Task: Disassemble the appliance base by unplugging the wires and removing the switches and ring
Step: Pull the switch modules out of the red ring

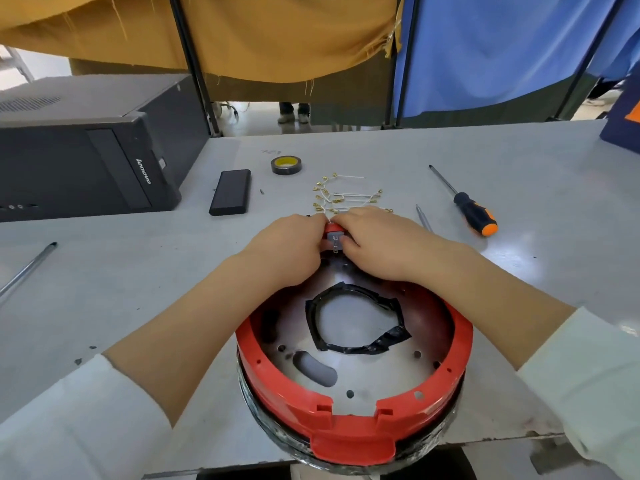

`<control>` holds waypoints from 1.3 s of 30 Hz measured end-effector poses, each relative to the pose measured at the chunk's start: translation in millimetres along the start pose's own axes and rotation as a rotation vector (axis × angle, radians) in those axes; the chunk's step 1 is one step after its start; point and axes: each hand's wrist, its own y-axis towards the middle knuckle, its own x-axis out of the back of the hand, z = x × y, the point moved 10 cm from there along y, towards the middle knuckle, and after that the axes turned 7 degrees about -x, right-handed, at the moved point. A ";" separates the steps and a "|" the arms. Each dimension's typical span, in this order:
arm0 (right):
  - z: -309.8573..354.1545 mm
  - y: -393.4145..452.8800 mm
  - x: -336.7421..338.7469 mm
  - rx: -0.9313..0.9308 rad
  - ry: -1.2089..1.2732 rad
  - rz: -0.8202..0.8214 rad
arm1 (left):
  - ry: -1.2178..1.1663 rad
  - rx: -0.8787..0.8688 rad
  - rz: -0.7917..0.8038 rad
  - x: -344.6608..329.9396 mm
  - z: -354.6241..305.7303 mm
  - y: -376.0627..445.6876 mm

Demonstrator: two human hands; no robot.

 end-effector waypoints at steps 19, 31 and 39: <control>-14.3 1.5 2.6 0.009 -0.015 -0.068 | -0.016 0.076 -0.151 1.7 3.9 10.4; -13.0 0.6 4.5 -0.001 -0.030 -0.144 | 0.084 0.052 -0.206 5.0 0.7 12.3; -9.8 0.1 9.3 -0.025 -0.026 -0.178 | 0.161 0.074 -0.226 9.0 -2.5 13.7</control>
